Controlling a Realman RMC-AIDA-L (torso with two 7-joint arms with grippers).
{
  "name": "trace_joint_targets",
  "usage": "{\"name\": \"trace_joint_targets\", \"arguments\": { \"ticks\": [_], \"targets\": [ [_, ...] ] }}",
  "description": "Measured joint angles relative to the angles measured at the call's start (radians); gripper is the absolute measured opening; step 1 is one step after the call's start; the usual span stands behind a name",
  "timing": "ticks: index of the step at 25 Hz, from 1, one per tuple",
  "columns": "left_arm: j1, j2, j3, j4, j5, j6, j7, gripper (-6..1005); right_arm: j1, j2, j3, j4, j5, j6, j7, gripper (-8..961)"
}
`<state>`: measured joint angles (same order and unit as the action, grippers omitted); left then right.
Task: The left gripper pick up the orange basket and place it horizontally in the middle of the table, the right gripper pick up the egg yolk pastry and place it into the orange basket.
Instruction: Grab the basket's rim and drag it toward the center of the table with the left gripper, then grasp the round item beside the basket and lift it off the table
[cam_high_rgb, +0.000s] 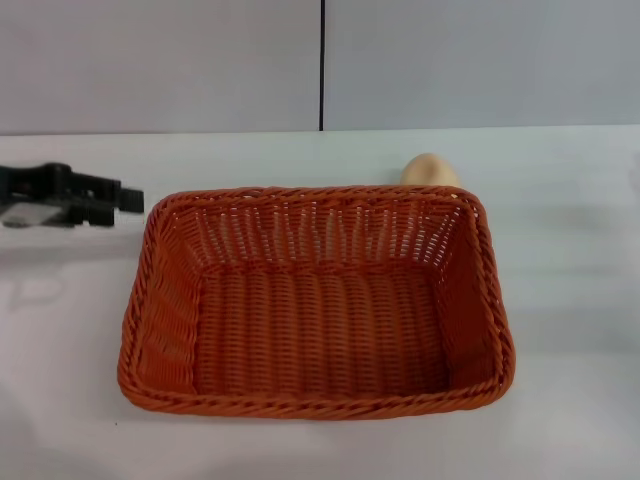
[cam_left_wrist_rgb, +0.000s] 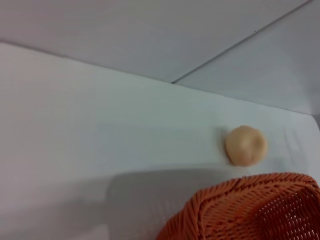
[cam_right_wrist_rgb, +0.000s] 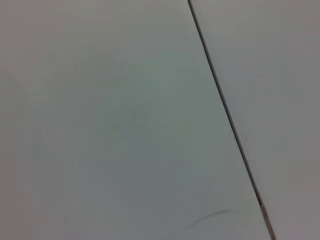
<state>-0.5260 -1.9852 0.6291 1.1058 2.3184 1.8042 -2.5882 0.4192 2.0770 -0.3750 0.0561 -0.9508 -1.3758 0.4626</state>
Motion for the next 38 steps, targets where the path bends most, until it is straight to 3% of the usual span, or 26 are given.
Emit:
{"name": "trace_joint_targets", "arguments": {
  "ticks": [4, 5, 6, 7, 8, 11, 12, 13, 16, 17, 18, 22, 25, 27, 30, 32, 33, 36, 37, 38],
  "targets": [
    [0.002, 0.015, -0.075, -0.03, -0.136, 0.005, 0.124, 579, -0.014, -0.003, -0.003, -0.078, -0.121, -0.005, 0.113, 704],
    [0.005, 0.017, -0.116, -0.062, -0.219, 0.006, 0.234, 579, -0.027, -0.005, -0.004, -0.157, -0.222, -0.01, 0.236, 704],
    [0.005, 0.017, -0.116, -0.062, -0.219, 0.006, 0.234, 579, -0.027, -0.005, -0.004, -0.157, -0.222, -0.01, 0.236, 704],
    [0.009, 0.013, -0.158, -0.095, -0.301, 0.001, 0.362, 580, -0.038, -0.008, -0.004, -0.27, -0.332, -0.015, 0.399, 704],
    [0.009, 0.013, -0.158, -0.095, -0.301, 0.001, 0.362, 580, -0.038, -0.008, -0.004, -0.27, -0.332, -0.015, 0.399, 704],
    [0.02, -0.019, -0.208, -0.145, -0.425, -0.008, 0.583, 580, -0.045, -0.019, -0.004, -0.439, -0.496, -0.045, 0.633, 705],
    [0.029, -0.04, -0.218, -0.18, -0.488, -0.019, 0.707, 580, -0.04, -0.036, -0.004, -0.546, -0.596, -0.085, 0.785, 705],
    [0.029, -0.04, -0.218, -0.18, -0.488, -0.019, 0.707, 580, -0.04, -0.036, -0.004, -0.546, -0.596, -0.085, 0.785, 705],
    [0.038, -0.066, -0.218, -0.235, -0.572, -0.042, 0.873, 579, -0.01, -0.082, -0.004, -0.66, -0.714, -0.168, 0.981, 705],
    [0.041, -0.072, -0.215, -0.303, -0.623, -0.051, 0.98, 578, 0.022, -0.119, -0.004, -0.702, -0.78, -0.214, 1.103, 705],
    [0.041, -0.072, -0.215, -0.303, -0.623, -0.051, 0.98, 578, 0.022, -0.119, -0.004, -0.702, -0.78, -0.214, 1.103, 705],
    [0.042, -0.073, -0.21, -0.446, -0.719, -0.043, 1.195, 577, 0.145, -0.215, -0.004, -0.798, -0.99, -0.271, 1.427, 704],
    [0.043, -0.076, -0.21, -0.497, -0.741, -0.039, 1.265, 576, 0.197, -0.229, -0.003, -0.841, -1.093, -0.276, 1.516, 705],
    [0.042, -0.077, -0.209, -0.533, -0.752, -0.035, 1.307, 575, 0.287, -0.247, -0.005, -0.845, -1.252, -0.26, 1.588, 705],
    [0.042, -0.079, -0.208, -0.567, -0.765, -0.018, 1.357, 575, 0.339, -0.25, -0.026, -0.817, -1.332, -0.214, 1.602, 704],
    [0.042, -0.08, -0.208, -0.596, -0.772, -0.004, 1.383, 575, 0.392, -0.233, -0.126, -0.768, -1.403, -0.101, 1.619, 704],
    [0.042, -0.079, -0.208, -0.6, -0.773, -0.002, 1.387, 575, 0.392, -0.233, -0.126, -0.768, -1.403, -0.101, 1.619, 704],
    [0.042, -0.079, -0.208, -0.611, -0.773, 0.002, 1.394, 575, 0.412, -0.192, -0.244, -0.744, -1.418, 0.022, 1.629, 704],
    [0.042, -0.079, -0.208, -0.611, -0.773, 0.002, 1.394, 575, 0.415, -0.152, -0.306, -0.747, -1.42, 0.102, 1.629, 704],
    [0.042, -0.079, -0.208, -0.611, -0.773, 0.002, 1.394, 575, 0.415, -0.152, -0.306, -0.747, -1.42, 0.102, 1.629, 704]
  ]
}}
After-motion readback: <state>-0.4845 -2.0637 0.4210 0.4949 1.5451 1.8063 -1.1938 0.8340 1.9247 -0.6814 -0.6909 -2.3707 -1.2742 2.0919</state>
